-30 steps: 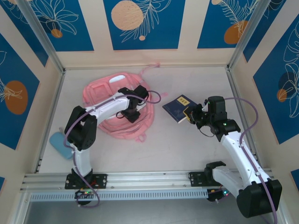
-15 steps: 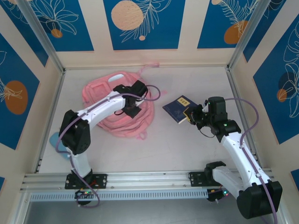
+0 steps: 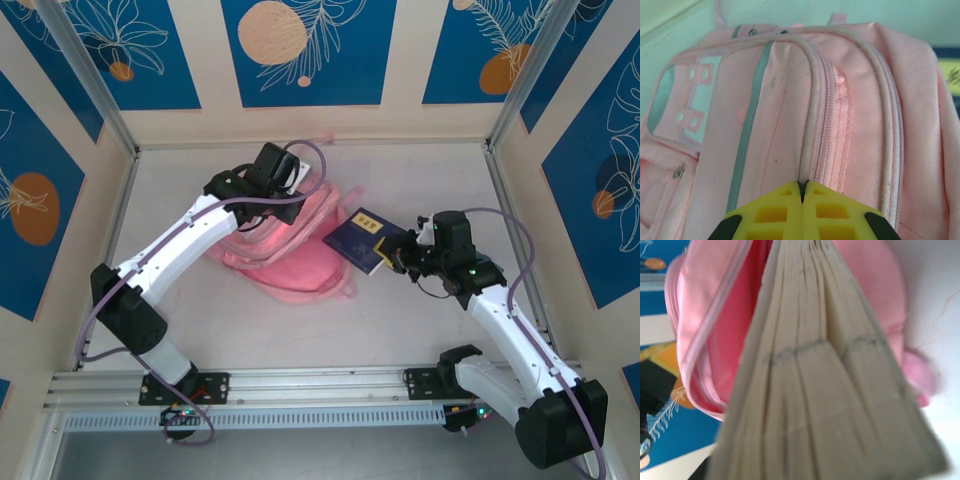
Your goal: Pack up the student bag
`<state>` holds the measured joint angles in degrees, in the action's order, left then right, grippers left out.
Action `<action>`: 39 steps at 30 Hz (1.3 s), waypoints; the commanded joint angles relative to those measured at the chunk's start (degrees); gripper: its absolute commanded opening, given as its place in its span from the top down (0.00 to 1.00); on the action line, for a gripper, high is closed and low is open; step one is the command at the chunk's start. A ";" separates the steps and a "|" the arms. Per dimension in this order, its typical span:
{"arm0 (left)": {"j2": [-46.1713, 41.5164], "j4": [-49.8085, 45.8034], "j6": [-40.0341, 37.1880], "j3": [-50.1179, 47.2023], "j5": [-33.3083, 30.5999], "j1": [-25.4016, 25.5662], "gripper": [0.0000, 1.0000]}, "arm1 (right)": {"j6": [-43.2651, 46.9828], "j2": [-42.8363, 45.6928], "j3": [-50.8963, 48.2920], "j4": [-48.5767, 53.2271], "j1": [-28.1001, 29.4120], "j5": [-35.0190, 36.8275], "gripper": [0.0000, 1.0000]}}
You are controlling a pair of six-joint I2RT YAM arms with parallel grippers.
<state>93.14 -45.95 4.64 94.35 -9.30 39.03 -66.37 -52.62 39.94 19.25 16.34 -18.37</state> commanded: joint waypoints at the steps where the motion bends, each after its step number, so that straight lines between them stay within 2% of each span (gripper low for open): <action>1: -1.84 7.91 3.48 2.93 4.26 0.35 1.00 | -0.86 -1.70 -1.18 -8.86 2.40 -4.72 0.97; 7: -1.02 9.34 5.49 3.26 4.25 0.38 1.00 | -4.12 -12.25 0.07 -22.35 6.96 -6.03 0.97; 14: -0.75 9.88 6.77 2.95 3.77 0.34 1.00 | -8.93 -29.20 5.76 -30.73 12.17 -0.33 0.97; 21: -0.60 7.41 8.71 3.33 1.82 0.12 1.00 | -16.09 -45.47 11.64 -41.43 15.55 0.09 0.97; 22: -0.61 6.07 8.95 3.39 1.38 -0.03 0.97 | -16.50 -46.50 11.82 -41.95 15.80 0.13 0.97; 25: -0.87 2.09 9.99 1.86 0.28 -0.74 0.79 | -16.61 -47.10 11.37 -41.68 16.03 0.52 0.97; 27: -1.39 1.31 9.90 -1.16 1.73 -1.04 0.66 | -16.49 -47.19 10.71 -41.57 15.68 0.40 0.97; 29: -1.51 0.60 9.32 -3.71 4.55 -1.43 0.59 | -16.45 -47.38 10.35 -41.67 15.40 -0.12 0.97; 33: -0.71 -1.41 4.97 -8.11 9.10 -1.44 0.53 | -16.33 -47.43 10.37 -41.64 15.31 -0.46 0.97; 39: 0.17 -3.15 0.52 -11.76 11.09 -1.49 0.58 | -15.76 -47.51 10.95 -40.64 15.32 -0.79 0.97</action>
<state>93.08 -47.05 8.51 83.70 -1.06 38.00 -82.06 -99.68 50.57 -21.39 31.86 -19.00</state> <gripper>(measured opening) 0.431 0.141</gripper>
